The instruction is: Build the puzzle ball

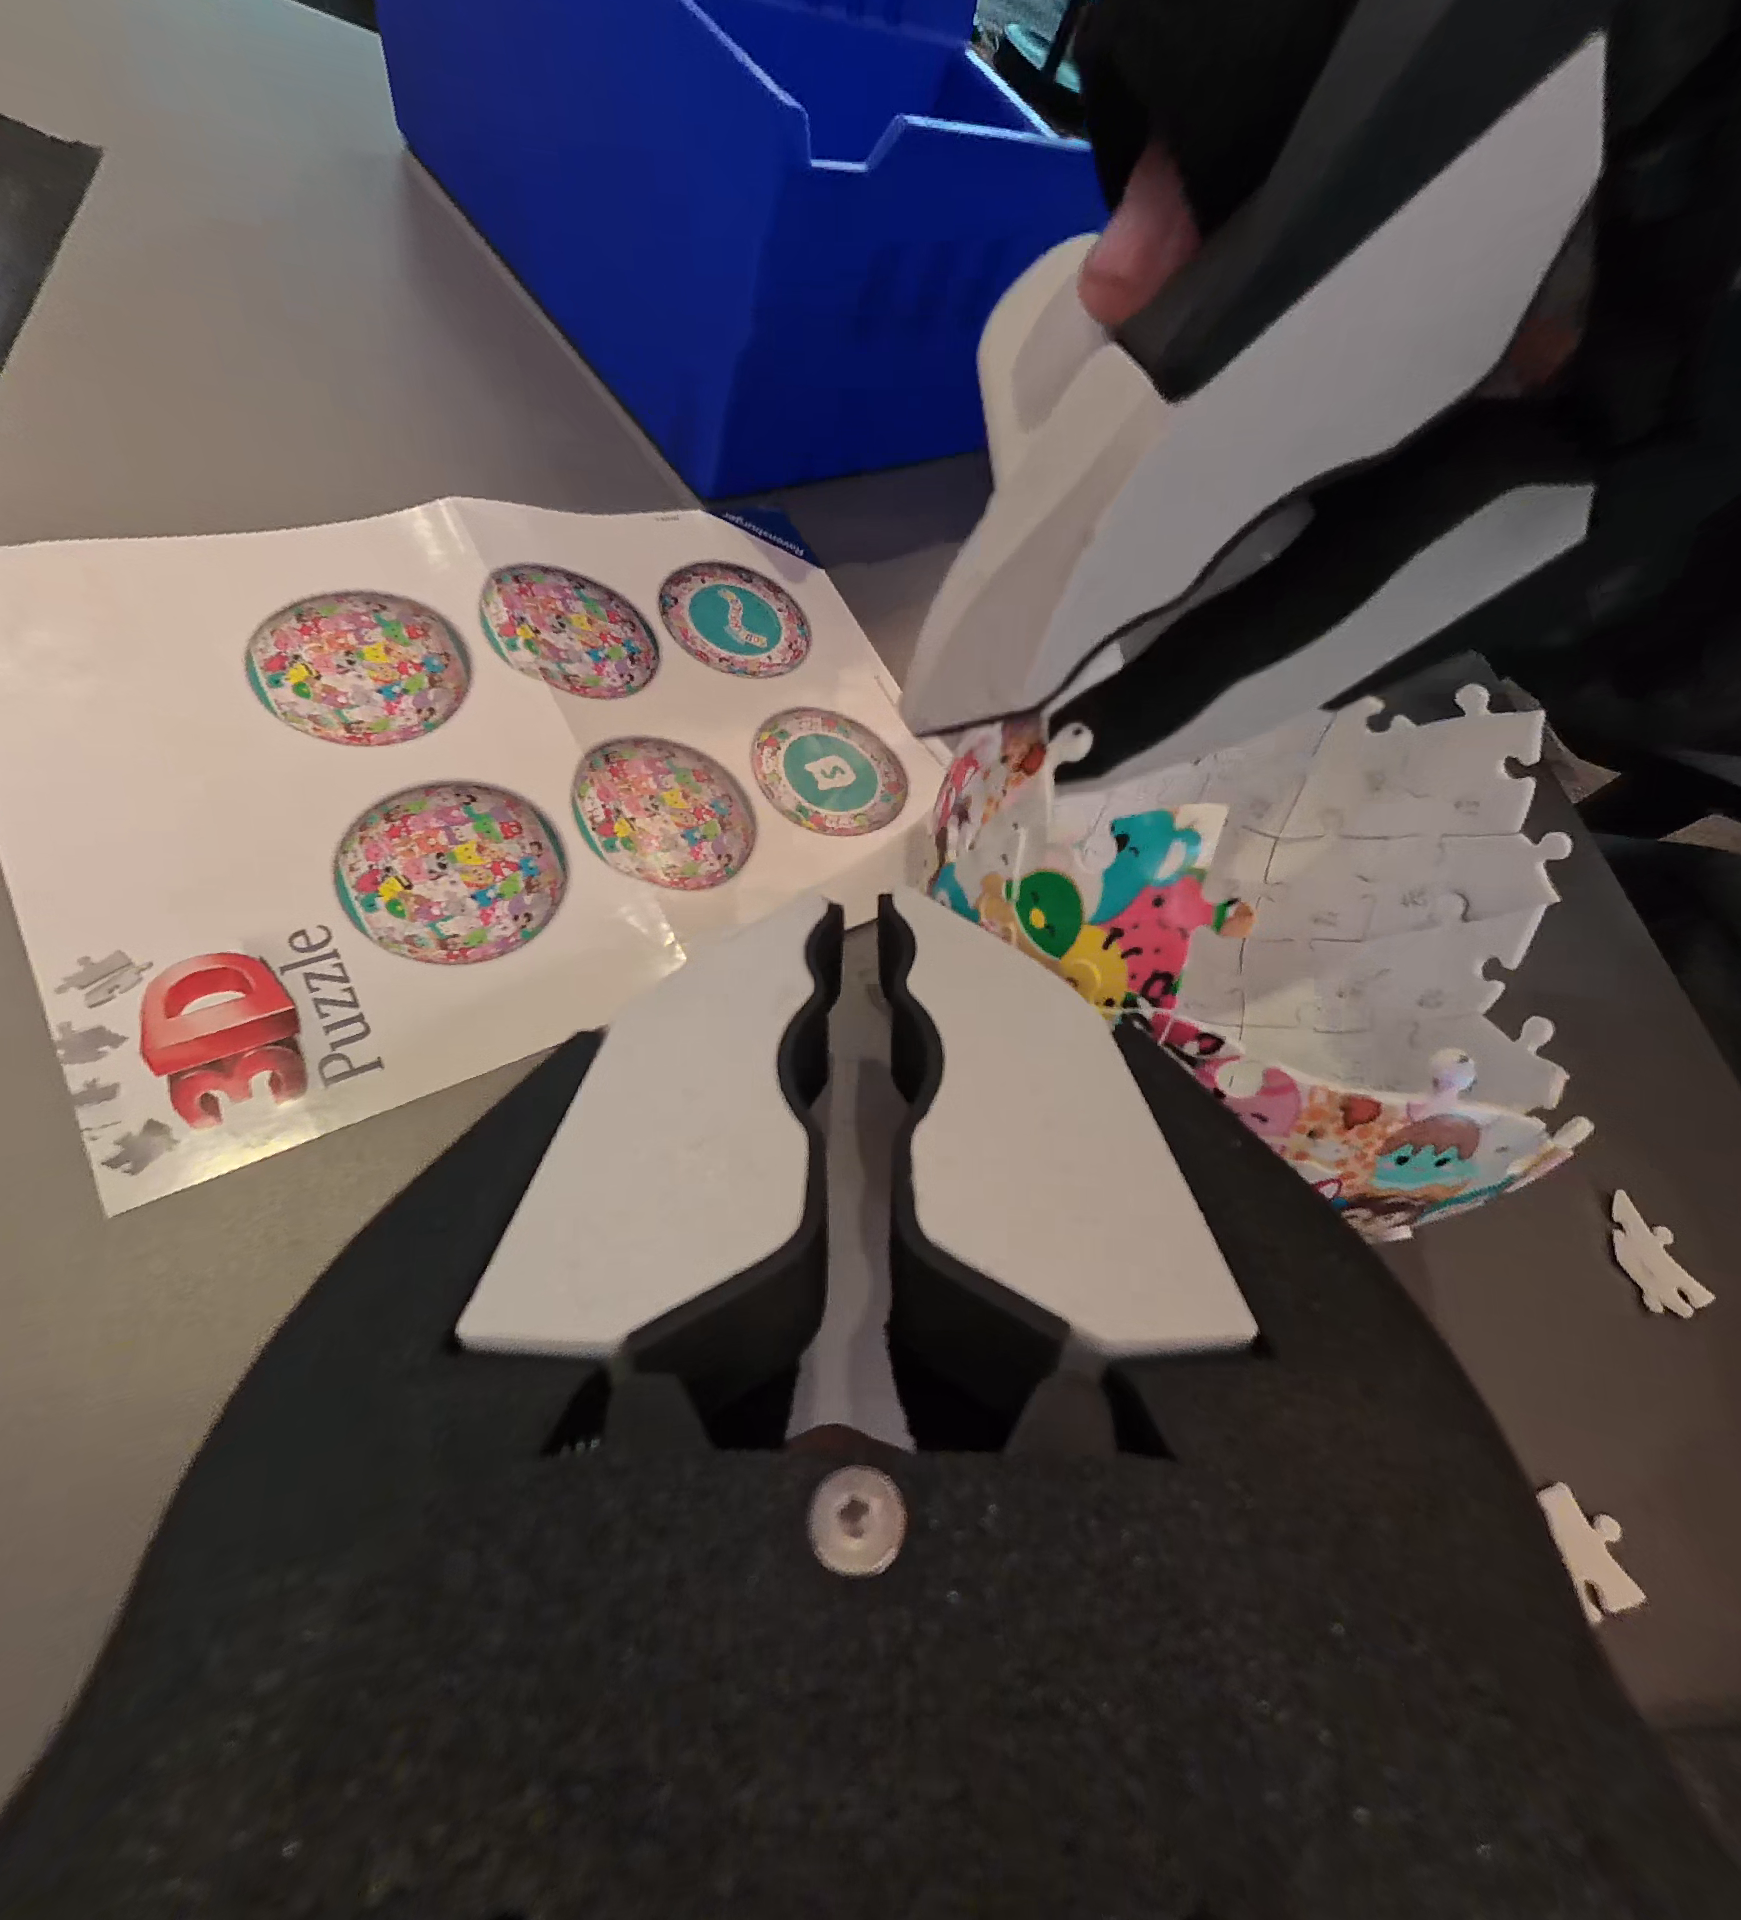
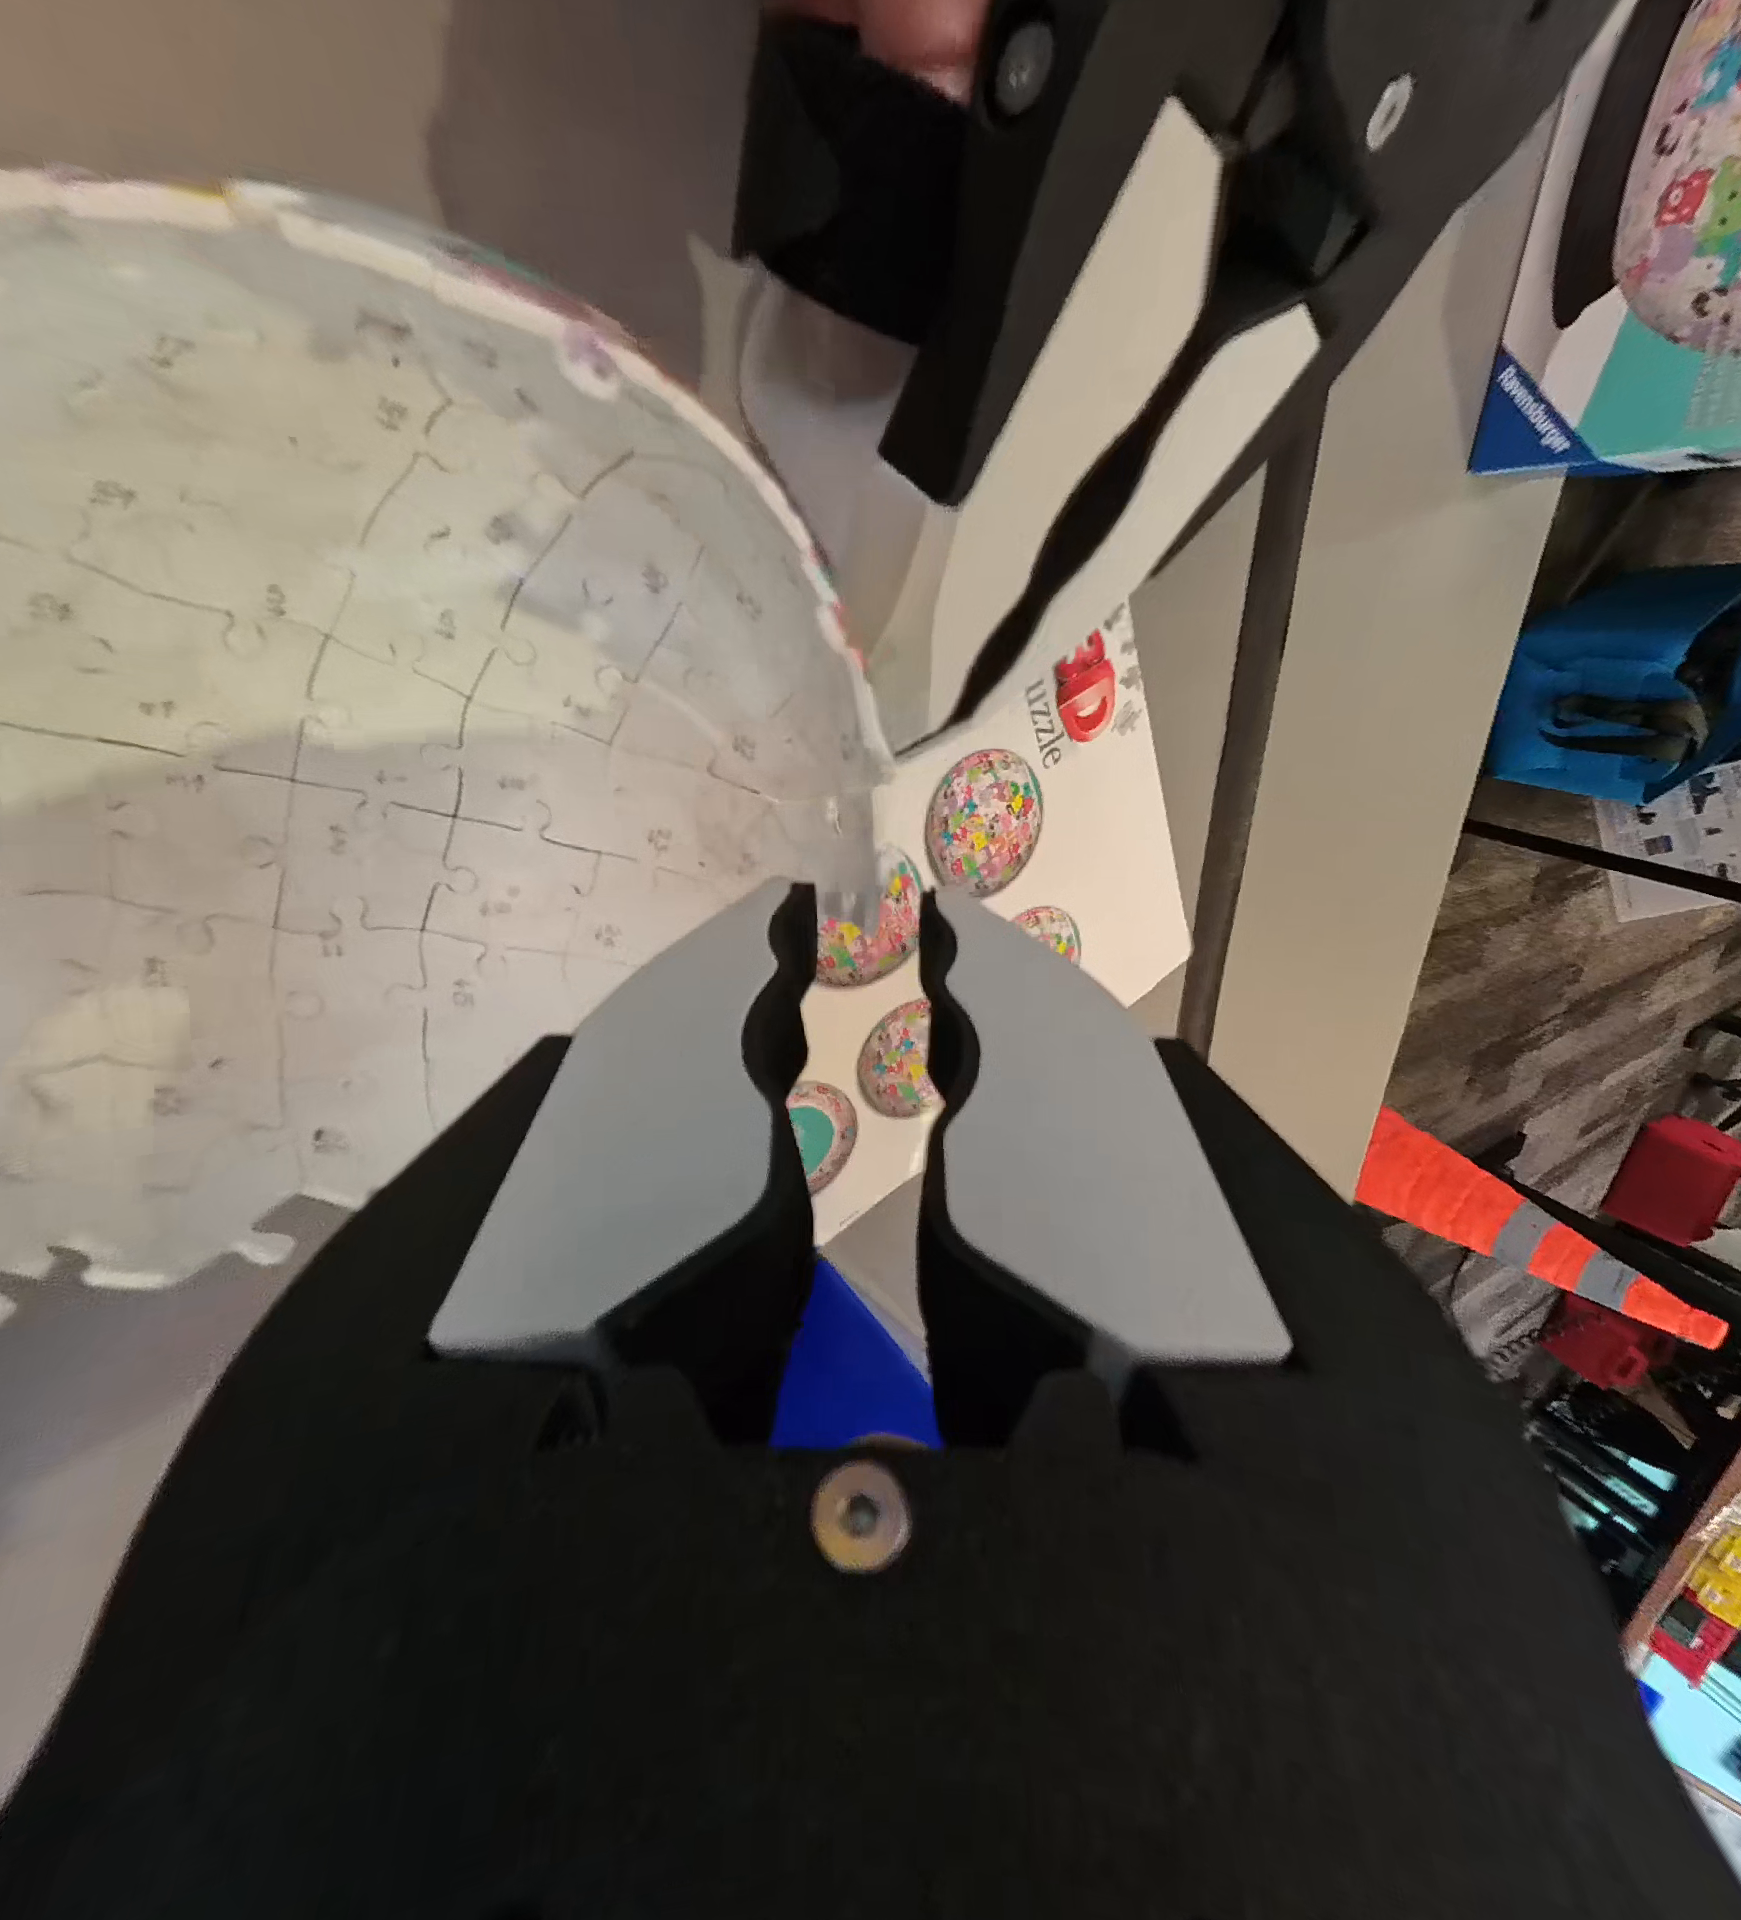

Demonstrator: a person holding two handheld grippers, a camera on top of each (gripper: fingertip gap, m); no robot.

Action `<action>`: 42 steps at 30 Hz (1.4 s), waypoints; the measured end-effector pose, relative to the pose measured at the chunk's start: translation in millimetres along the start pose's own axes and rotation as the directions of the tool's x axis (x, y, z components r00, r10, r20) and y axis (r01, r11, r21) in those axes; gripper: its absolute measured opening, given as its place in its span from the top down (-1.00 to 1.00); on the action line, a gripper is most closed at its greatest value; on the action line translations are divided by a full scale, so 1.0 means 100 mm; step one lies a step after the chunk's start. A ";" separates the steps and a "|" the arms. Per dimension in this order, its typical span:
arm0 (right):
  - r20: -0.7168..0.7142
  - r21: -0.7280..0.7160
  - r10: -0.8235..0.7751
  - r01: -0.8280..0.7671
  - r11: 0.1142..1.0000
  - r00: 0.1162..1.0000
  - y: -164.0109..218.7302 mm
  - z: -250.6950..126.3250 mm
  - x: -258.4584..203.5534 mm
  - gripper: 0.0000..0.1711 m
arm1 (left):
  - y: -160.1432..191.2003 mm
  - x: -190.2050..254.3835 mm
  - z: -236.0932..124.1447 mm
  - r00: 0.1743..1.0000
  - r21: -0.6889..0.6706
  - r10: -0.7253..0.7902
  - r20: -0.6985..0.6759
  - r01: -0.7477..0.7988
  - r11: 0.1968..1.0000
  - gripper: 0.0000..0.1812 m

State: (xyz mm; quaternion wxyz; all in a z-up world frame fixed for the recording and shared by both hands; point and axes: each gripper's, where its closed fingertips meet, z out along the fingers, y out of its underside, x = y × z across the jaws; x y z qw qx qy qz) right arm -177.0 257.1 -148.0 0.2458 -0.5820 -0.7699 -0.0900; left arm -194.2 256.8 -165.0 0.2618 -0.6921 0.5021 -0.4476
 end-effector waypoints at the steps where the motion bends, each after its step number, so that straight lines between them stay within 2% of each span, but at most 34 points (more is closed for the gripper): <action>1: 0.016 -0.001 0.008 -0.008 1.000 1.000 0.01 0.01 0.00 0.78 | 0.01 0.00 0.00 1.000 -0.003 -0.001 -0.001 0.001 1.000 0.94; 6: 0.042 -0.015 0.009 -0.008 1.000 0.999 0.02 0.08 -0.01 0.78 | 0.03 0.00 0.03 1.000 -0.015 0.001 0.000 -0.001 1.000 0.98; 10: 0.035 -0.005 0.037 -0.037 0.999 0.999 -0.02 0.12 -0.03 0.86 | 0.03 -0.01 0.05 1.000 -0.016 0.002 0.005 -0.002 1.000 1.00; 18: 0.012 -0.023 0.026 -0.026 0.999 1.000 -0.02 0.11 -0.03 0.83 | 0.03 -0.02 0.06 1.000 -0.016 -0.001 0.006 0.001 1.000 1.00; 20: 0.013 -0.011 0.015 -0.015 1.000 1.000 -0.03 0.09 -0.03 0.78 | 0.04 -0.02 0.06 1.000 -0.016 -0.004 0.005 0.004 1.000 0.98; 26: 0.061 0.047 -0.007 0.004 0.999 0.998 -0.15 0.08 -0.06 0.75 | 0.05 -0.03 0.07 1.000 -0.017 -0.011 -0.002 0.011 1.000 0.96; 36: 0.166 0.088 -0.005 -0.010 0.996 0.986 -0.15 0.14 -0.08 0.92 | 0.04 -0.01 0.06 1.000 -0.007 -0.012 -0.015 0.012 1.000 0.97; 42: 0.199 0.108 0.000 -0.022 0.994 0.980 -0.14 0.14 -0.08 0.93 | 0.04 0.00 0.07 1.000 -0.009 -0.010 -0.024 0.009 1.000 1.00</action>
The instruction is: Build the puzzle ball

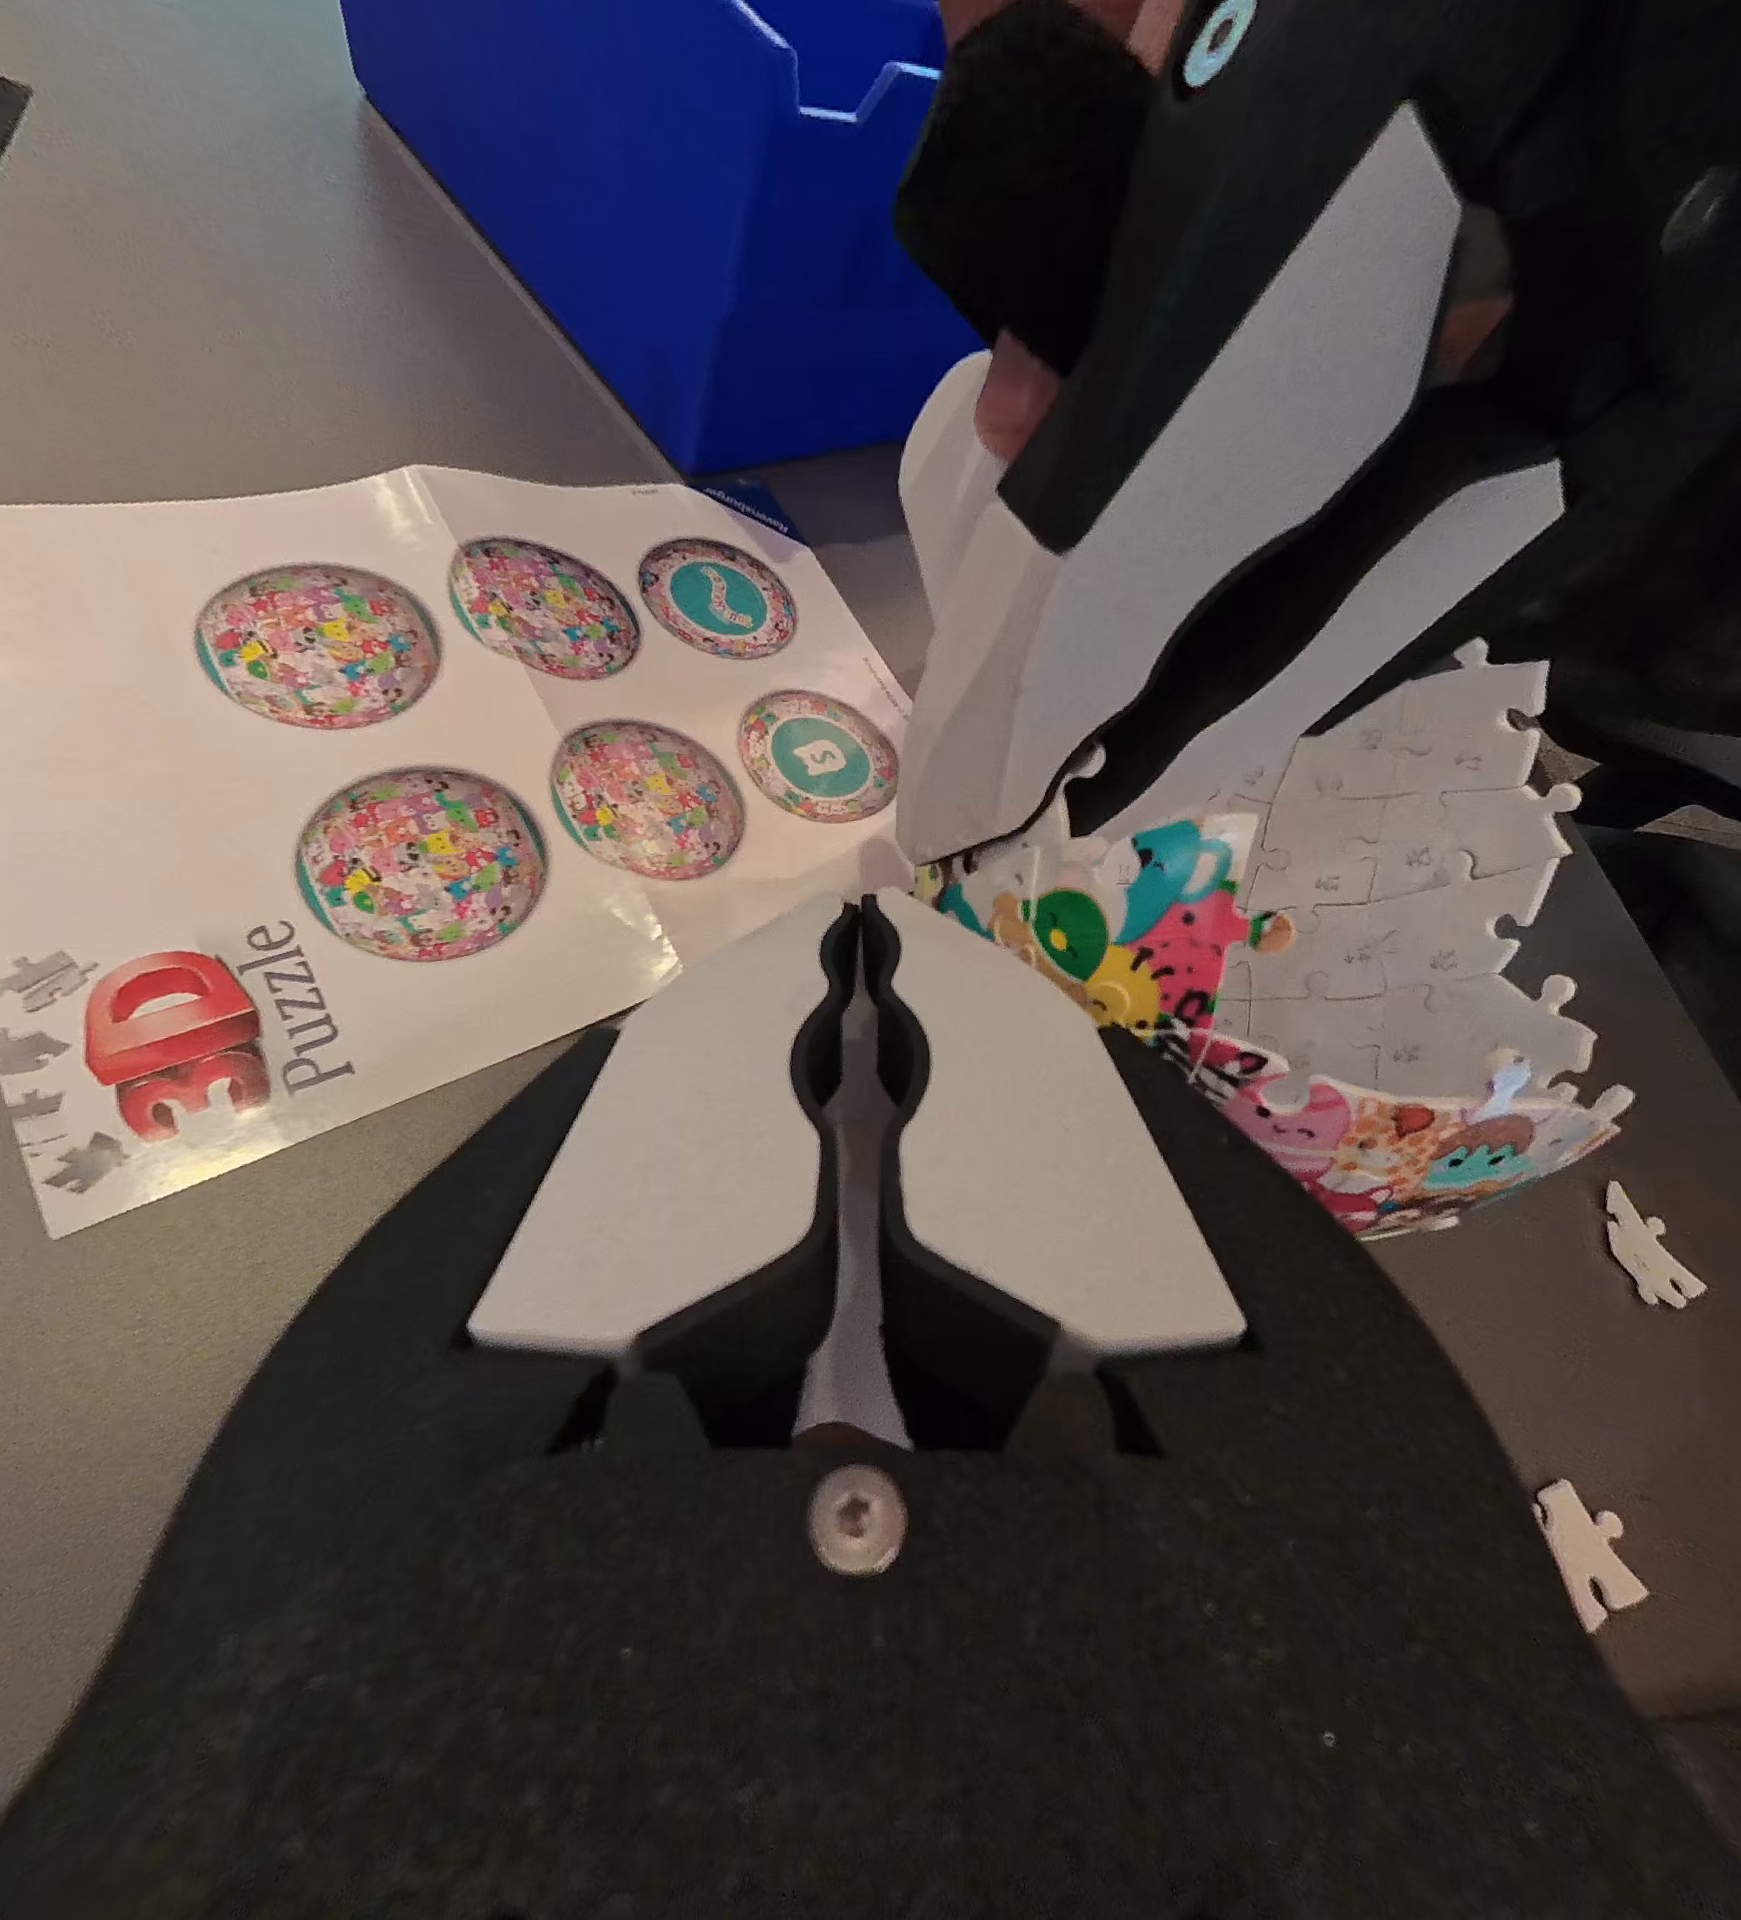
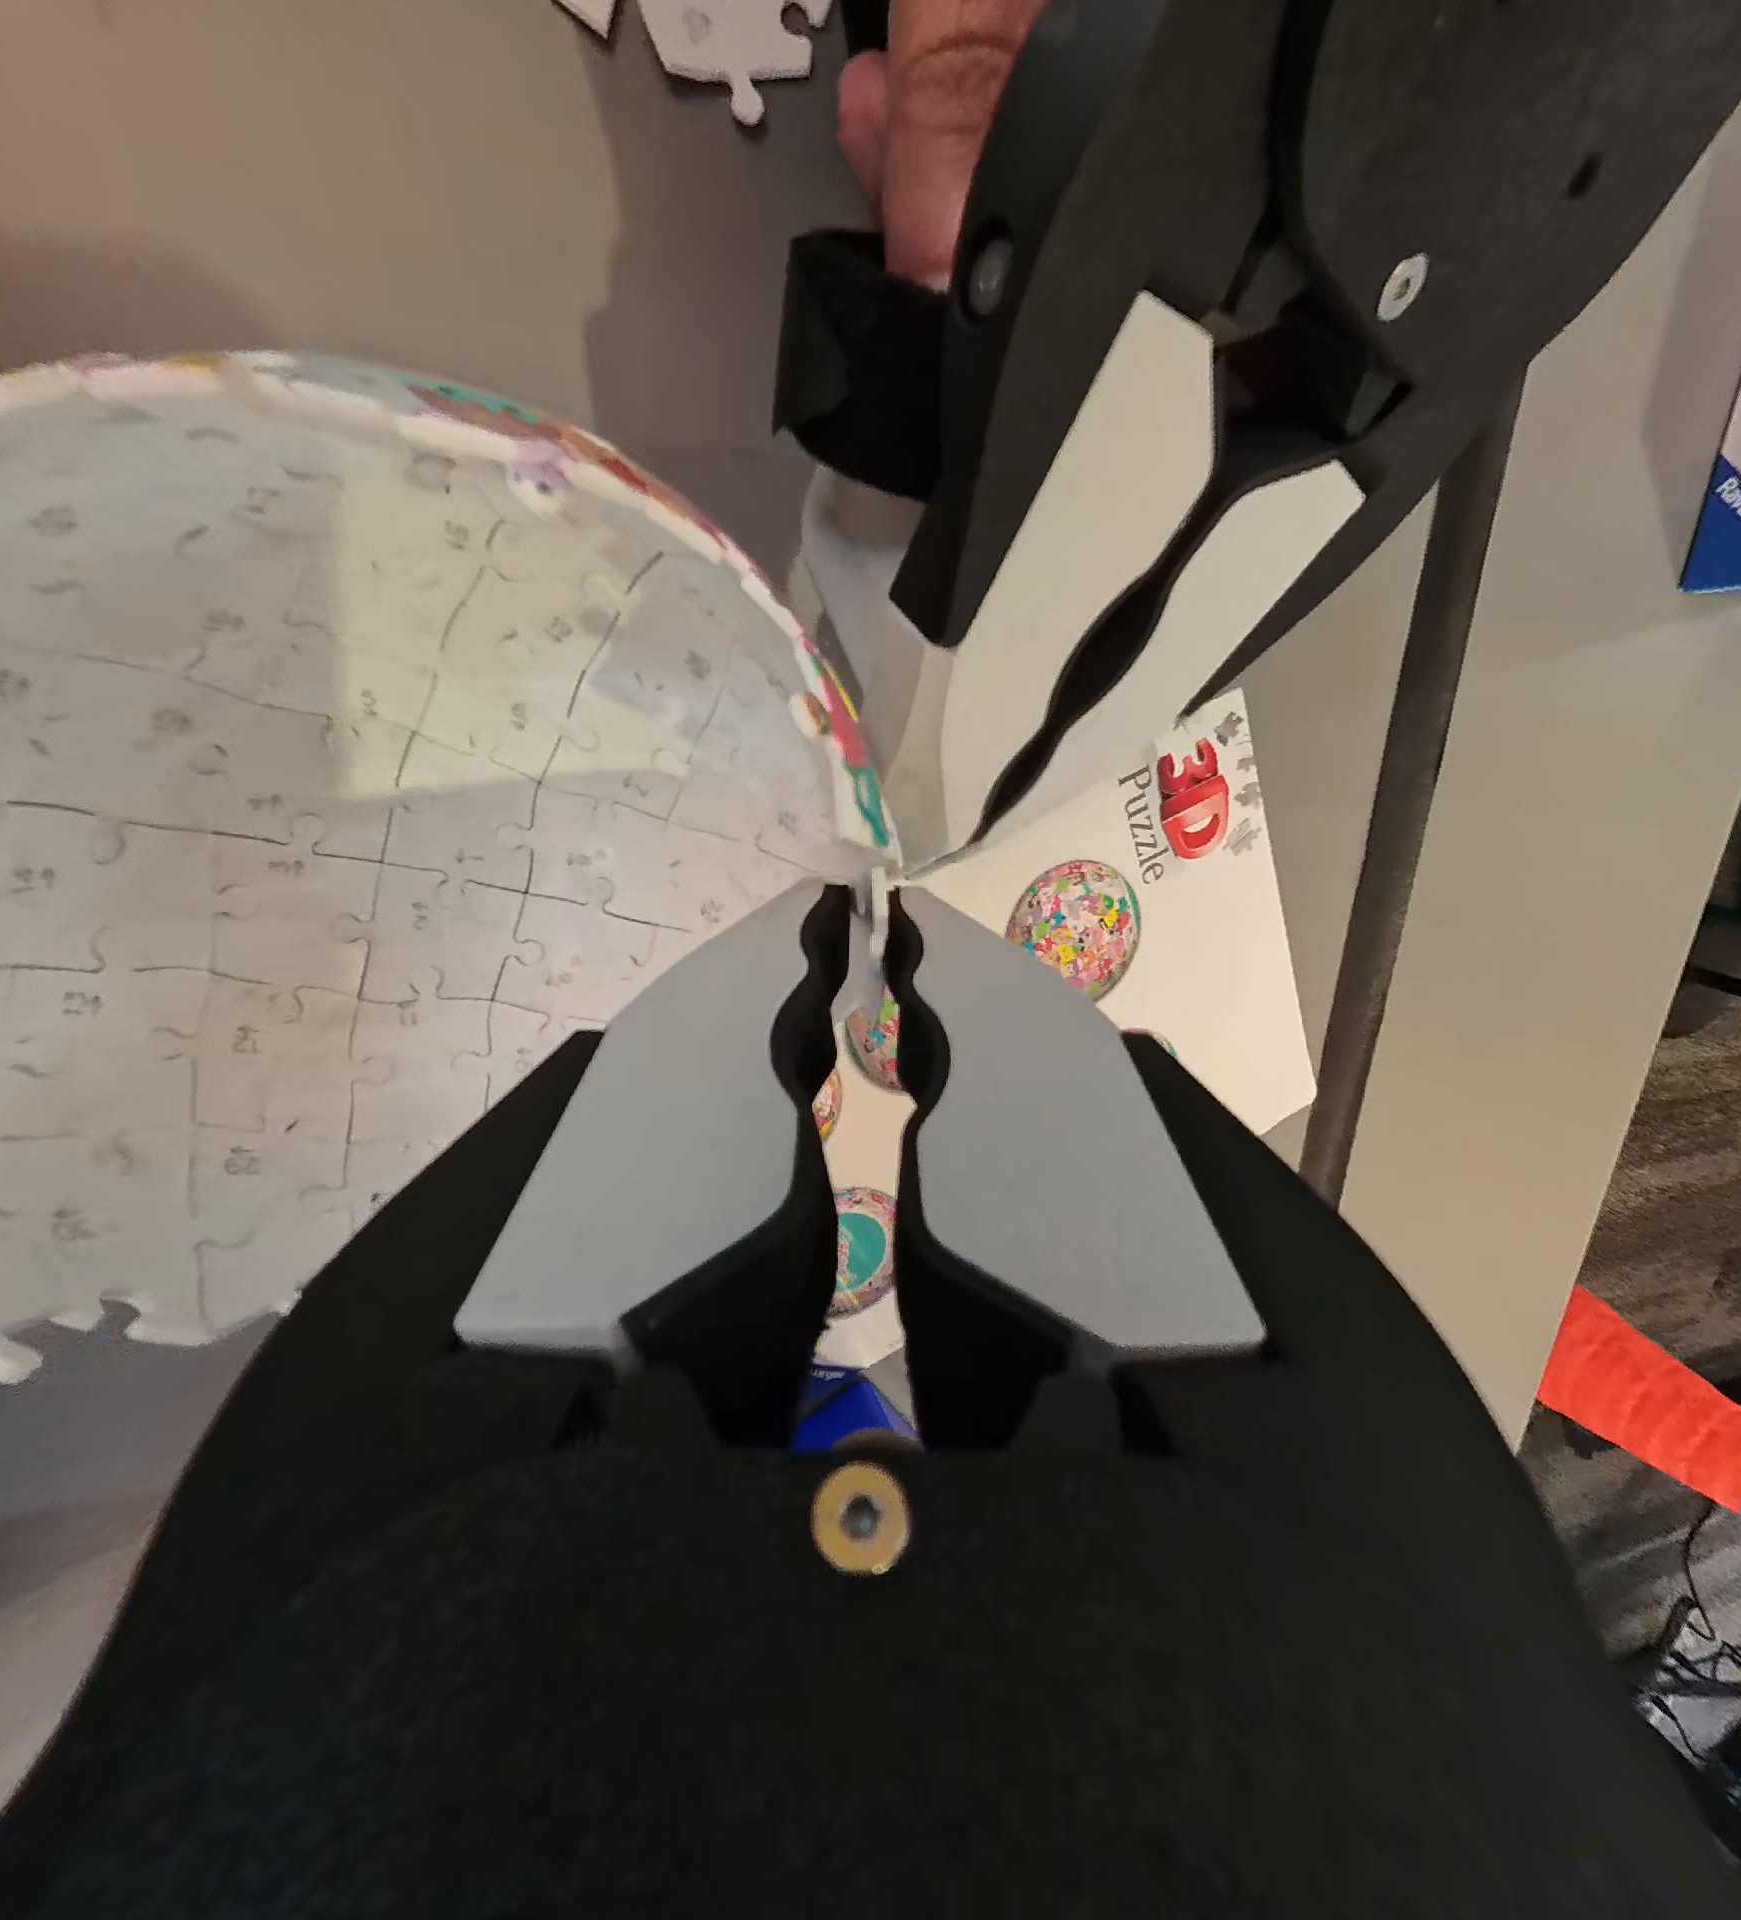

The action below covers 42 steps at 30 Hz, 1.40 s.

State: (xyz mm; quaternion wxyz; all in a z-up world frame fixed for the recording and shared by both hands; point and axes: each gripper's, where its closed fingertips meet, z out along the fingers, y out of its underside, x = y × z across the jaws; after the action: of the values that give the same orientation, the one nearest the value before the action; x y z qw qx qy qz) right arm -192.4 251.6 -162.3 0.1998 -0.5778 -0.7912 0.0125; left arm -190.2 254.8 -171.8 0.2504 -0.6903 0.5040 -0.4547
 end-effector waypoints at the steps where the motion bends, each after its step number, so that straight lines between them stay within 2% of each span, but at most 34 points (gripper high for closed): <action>1: 0.010 0.008 -0.001 0.001 1.000 1.000 0.00 0.00 0.00 0.93 | 0.00 0.00 0.00 1.000 0.000 0.000 0.000 0.000 1.000 1.00; 10: 0.121 0.047 0.000 -0.005 0.999 0.993 0.00 0.01 -0.02 0.94 | 0.03 -0.01 0.01 1.000 -0.007 -0.004 -0.013 0.004 1.000 0.98; 20: 0.082 0.031 -0.016 0.014 0.999 0.997 0.01 -0.04 0.02 0.86 | 0.04 -0.03 0.00 1.000 -0.005 -0.012 -0.018 0.012 1.000 0.95; 26: 0.096 0.032 -0.007 0.004 0.999 0.995 -0.01 -0.05 0.02 0.96 | 0.04 -0.02 0.00 1.000 -0.003 -0.009 -0.016 0.009 1.000 0.97; 38: 0.115 0.012 0.013 -0.014 1.000 0.993 0.00 -0.02 0.00 0.96 | 0.03 -0.02 0.04 0.999 -0.013 -0.009 -0.036 0.009 1.000 1.00; 40: 0.107 0.006 0.018 -0.019 1.000 0.994 0.01 -0.02 0.01 0.95 | 0.03 -0.02 0.05 0.999 -0.019 -0.016 -0.046 0.015 1.000 1.00; 42: 0.094 0.000 0.026 -0.026 1.000 0.995 0.03 -0.03 0.04 0.83 | 0.03 -0.02 0.07 0.998 -0.029 -0.016 -0.056 0.015 0.999 0.99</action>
State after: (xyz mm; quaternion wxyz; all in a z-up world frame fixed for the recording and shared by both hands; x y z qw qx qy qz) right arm -189.5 255.7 -159.5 0.1627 -0.5866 -0.7922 0.0426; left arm -186.0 255.0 -178.3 0.2226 -0.6846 0.5119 -0.4688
